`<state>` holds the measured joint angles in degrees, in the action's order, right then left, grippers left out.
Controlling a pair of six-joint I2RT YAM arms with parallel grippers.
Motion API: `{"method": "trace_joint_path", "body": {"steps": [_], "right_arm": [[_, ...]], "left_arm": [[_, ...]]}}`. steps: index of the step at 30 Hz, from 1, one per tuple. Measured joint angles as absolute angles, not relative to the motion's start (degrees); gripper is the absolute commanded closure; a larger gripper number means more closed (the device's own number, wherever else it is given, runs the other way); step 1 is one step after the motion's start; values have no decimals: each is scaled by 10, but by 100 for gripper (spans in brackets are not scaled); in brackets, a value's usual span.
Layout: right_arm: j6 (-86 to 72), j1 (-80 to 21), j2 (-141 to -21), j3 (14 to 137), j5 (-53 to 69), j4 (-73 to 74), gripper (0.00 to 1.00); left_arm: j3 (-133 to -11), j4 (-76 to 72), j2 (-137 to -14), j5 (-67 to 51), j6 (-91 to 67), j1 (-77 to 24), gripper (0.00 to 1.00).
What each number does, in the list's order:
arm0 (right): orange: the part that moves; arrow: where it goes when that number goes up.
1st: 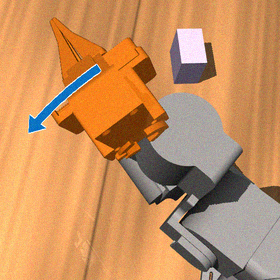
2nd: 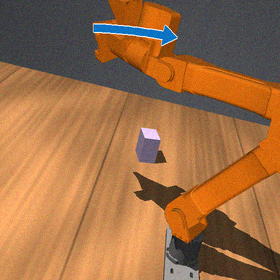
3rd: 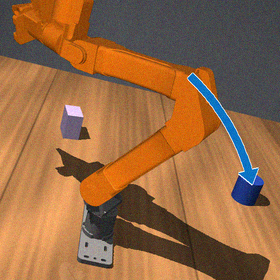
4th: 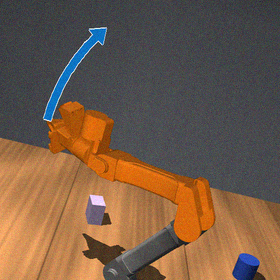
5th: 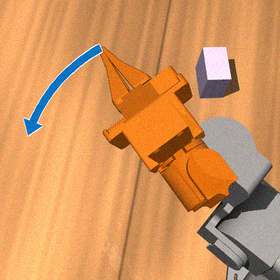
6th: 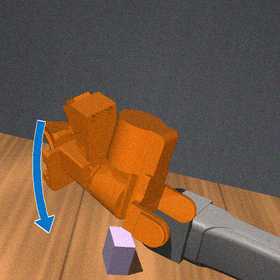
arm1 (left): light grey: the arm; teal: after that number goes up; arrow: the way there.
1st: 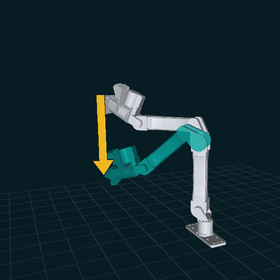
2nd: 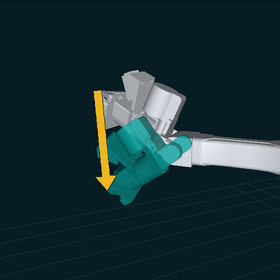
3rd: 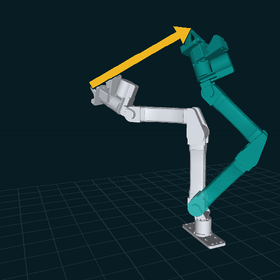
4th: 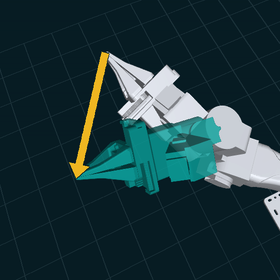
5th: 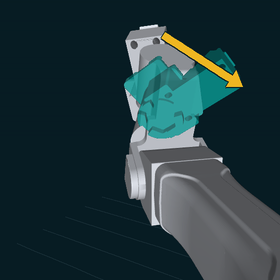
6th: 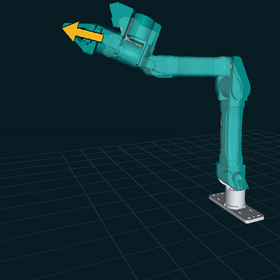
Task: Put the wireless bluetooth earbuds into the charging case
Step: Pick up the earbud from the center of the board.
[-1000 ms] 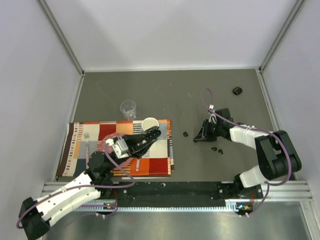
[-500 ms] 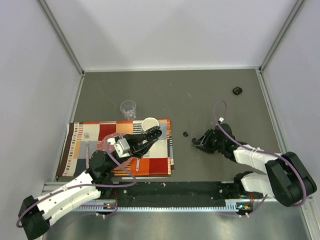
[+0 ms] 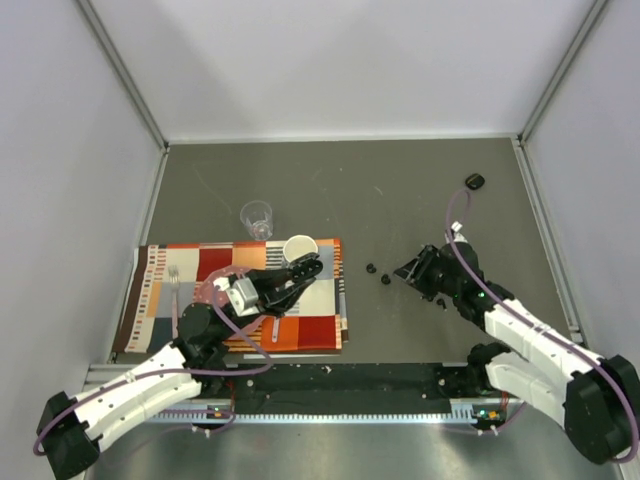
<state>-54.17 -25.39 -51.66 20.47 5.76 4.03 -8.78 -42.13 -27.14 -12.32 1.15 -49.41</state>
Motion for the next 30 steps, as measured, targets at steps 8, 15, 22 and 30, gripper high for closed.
{"method": "trace_joint_path", "body": {"steps": [8,15,22,30], "right_arm": [[-547,-258,-603,232,95,16,63],[-521,-293,-689,277,109,6,66],[-420,-315,-773,396,107,31,69],[-332,-327,-853,455,106,81,70]], "left_arm": [[-88,-425,-275,-123,7,-494,100],[-88,-425,-263,-123,5,-494,100],[-88,-424,-263,-123,4,-494,100],[-87,-420,-256,-121,4,-494,100]]}}
